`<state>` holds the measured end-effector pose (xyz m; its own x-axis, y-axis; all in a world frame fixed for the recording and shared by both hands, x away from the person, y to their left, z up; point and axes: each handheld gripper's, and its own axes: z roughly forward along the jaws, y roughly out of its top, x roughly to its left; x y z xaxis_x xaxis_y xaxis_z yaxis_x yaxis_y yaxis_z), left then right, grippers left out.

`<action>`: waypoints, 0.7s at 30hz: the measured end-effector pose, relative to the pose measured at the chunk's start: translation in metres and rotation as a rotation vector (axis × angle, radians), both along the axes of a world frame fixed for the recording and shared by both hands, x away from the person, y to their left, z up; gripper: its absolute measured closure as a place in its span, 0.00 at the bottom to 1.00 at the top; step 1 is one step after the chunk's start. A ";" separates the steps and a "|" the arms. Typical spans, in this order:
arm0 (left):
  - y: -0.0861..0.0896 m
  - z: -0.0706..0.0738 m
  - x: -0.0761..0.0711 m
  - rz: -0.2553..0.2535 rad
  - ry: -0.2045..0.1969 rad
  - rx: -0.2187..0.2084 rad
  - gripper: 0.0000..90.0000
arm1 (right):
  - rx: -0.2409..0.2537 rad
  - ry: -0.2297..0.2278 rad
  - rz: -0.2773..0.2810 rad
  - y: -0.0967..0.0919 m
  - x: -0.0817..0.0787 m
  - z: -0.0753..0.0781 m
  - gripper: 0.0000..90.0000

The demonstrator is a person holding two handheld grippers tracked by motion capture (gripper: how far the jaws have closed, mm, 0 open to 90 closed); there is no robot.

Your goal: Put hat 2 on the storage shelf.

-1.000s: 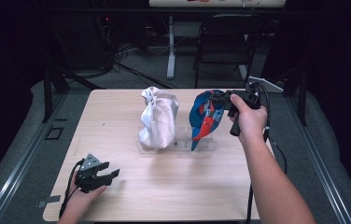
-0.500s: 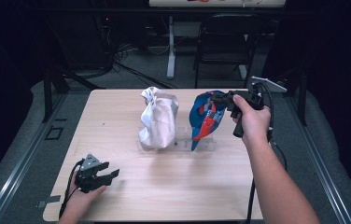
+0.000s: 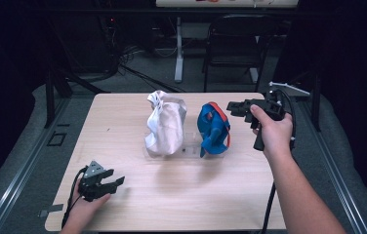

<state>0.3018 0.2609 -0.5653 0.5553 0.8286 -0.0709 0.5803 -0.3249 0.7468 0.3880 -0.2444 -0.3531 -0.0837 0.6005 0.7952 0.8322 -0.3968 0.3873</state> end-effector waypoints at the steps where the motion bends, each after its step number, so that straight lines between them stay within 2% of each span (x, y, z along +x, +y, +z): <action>1: 0.000 0.000 0.000 0.000 0.000 0.000 0.48 | 0.000 0.000 0.000 0.000 0.000 0.000 0.72; 2: 0.000 0.000 0.000 -0.001 0.001 0.005 0.48 | -0.030 -0.002 0.025 -0.001 -0.003 -0.001 0.70; 4: 0.000 0.000 0.000 -0.005 0.006 0.006 0.48 | -0.037 -0.008 0.025 0.000 -0.005 -0.002 0.69; 8: 0.001 0.001 0.000 -0.008 0.010 0.007 0.48 | -0.086 -0.024 0.030 0.000 -0.011 -0.005 0.65; 9: 0.001 0.000 0.000 -0.003 0.006 0.004 0.48 | -0.122 -0.034 0.034 0.000 -0.013 -0.008 0.63; 13: 0.001 0.000 0.000 -0.001 0.004 -0.005 0.48 | -0.155 -0.040 0.037 -0.002 -0.018 -0.015 0.60; 19: 0.001 0.000 0.000 0.000 0.005 0.002 0.48 | -0.172 -0.063 0.040 -0.005 -0.028 -0.023 0.55; 21: 0.001 0.000 0.000 0.004 0.000 0.003 0.48 | -0.197 -0.074 0.052 -0.007 -0.032 -0.028 0.53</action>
